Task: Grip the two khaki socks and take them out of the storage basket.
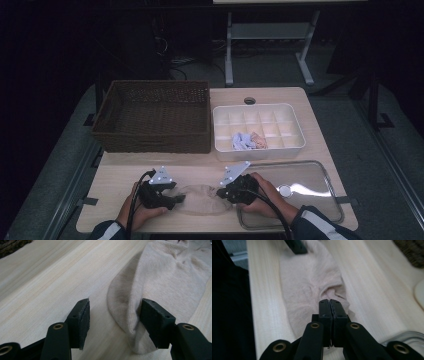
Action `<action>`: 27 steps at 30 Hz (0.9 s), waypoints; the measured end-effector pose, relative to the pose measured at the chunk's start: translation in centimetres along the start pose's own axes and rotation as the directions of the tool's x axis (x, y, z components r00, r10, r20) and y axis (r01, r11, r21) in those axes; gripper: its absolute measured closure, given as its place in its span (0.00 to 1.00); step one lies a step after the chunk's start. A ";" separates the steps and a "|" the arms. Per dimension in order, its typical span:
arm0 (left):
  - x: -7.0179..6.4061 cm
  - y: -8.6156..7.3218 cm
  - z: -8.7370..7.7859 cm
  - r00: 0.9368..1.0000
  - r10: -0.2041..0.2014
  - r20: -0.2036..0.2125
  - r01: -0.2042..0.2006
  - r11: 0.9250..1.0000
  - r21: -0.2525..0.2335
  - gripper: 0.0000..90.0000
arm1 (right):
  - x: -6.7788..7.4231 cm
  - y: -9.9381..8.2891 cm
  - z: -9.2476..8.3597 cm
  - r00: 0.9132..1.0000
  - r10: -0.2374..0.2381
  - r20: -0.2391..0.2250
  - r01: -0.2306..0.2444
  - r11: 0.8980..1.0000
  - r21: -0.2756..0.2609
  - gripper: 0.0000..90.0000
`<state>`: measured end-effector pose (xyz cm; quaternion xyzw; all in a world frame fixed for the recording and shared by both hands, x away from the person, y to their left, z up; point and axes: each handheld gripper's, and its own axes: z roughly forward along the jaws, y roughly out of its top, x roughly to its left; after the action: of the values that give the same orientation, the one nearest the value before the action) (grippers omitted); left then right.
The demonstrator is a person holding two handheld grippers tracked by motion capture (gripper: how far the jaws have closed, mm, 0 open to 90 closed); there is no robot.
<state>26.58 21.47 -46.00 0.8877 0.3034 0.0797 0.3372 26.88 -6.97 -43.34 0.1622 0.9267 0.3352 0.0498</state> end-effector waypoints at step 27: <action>3.2 0.5 0.5 0.998 -0.024 -0.054 0.023 0.999 -0.022 0.42 | -3.0 0.0 2.8 0.993 -0.014 0.113 0.009 0.999 0.043 0.97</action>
<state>29.57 22.84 -46.24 0.8779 0.3219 0.1030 0.3393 30.28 -6.25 -45.51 0.1766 0.9303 0.3052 0.1008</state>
